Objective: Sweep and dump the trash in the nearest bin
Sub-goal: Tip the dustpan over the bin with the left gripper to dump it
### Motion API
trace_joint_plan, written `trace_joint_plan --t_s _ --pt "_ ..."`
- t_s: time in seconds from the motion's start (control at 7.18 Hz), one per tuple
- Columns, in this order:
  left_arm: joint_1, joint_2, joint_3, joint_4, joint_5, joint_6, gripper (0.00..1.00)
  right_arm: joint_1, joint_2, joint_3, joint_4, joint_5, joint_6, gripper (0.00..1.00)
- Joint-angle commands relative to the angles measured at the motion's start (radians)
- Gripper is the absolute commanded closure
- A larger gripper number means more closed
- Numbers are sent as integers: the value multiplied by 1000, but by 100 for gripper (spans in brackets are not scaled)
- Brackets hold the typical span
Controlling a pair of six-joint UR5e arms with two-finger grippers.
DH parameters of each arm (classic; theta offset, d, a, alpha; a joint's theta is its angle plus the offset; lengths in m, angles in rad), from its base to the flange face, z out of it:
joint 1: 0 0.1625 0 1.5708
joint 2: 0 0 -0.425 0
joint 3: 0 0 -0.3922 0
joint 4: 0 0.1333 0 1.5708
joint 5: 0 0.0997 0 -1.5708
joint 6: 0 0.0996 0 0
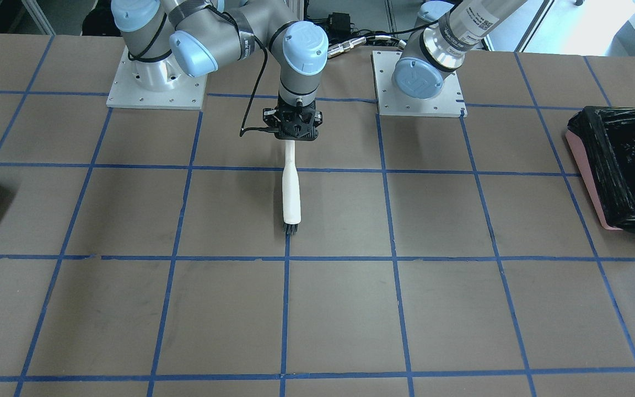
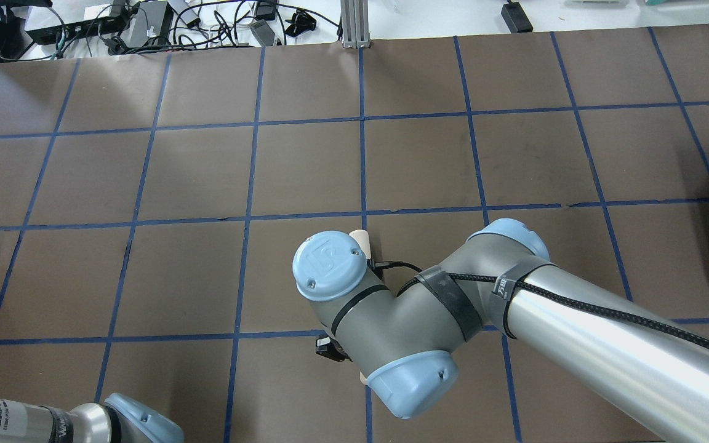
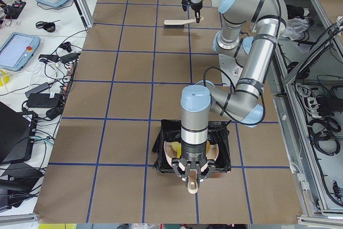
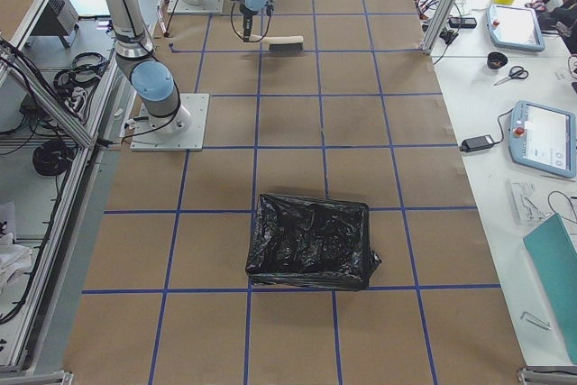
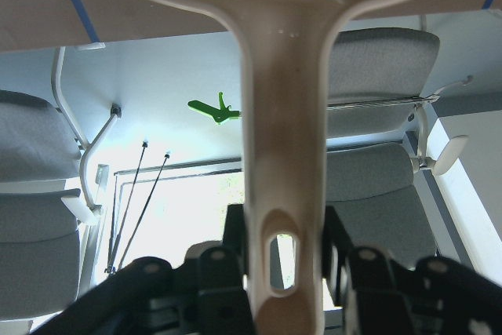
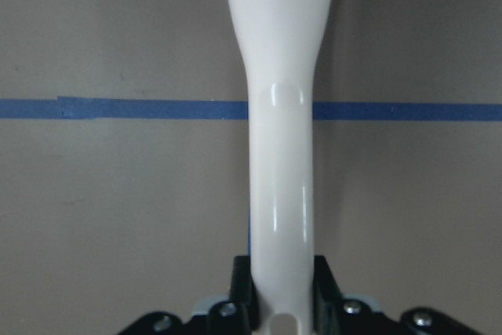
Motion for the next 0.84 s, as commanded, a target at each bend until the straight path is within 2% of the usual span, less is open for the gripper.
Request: trace_joint_plan --t_s 0.0,0.14,0.56,0.7 --pt "-13 42 -65 108 17 104 100 0 13 0 3 -3 -19 57" --pt "-28 54 -72 108 17 112 100 0 15 -1 -1 -3 -31 40" --pt "-39 60 -67 100 11 114 100 0 13 -9 0 -17 -33 19" --pt "-82 83 -56 32 9 94 100 0 6 -14 0 -22 -33 11"
